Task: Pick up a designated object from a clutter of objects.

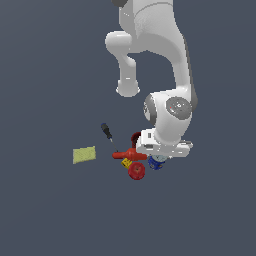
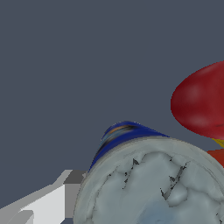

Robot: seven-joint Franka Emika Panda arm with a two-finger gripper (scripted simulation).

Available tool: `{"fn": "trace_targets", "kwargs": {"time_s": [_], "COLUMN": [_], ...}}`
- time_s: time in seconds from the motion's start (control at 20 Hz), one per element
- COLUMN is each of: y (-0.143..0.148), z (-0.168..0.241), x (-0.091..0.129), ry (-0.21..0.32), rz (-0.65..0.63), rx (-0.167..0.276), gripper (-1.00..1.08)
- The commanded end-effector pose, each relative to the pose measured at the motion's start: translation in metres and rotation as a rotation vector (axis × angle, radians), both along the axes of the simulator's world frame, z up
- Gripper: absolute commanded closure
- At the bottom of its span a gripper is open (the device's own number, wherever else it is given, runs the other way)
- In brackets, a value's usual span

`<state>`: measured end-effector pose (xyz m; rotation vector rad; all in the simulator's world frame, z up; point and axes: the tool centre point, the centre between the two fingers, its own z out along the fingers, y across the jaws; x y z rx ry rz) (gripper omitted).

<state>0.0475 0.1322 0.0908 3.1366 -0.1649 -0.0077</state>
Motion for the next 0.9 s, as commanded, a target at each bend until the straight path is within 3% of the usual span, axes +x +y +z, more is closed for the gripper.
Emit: {"fn": "trace_targets", "kwargs": {"time_s": [0.0, 0.85], "y": [-0.002, -0.024], "z": [0.013, 0.134], "x": [-0.004, -0.071], "ry": [-0.006, -0.006], "rz": [-0.001, -0.001], "rx": [0.001, 0.000], "gripper": [1.08, 1.08]}}
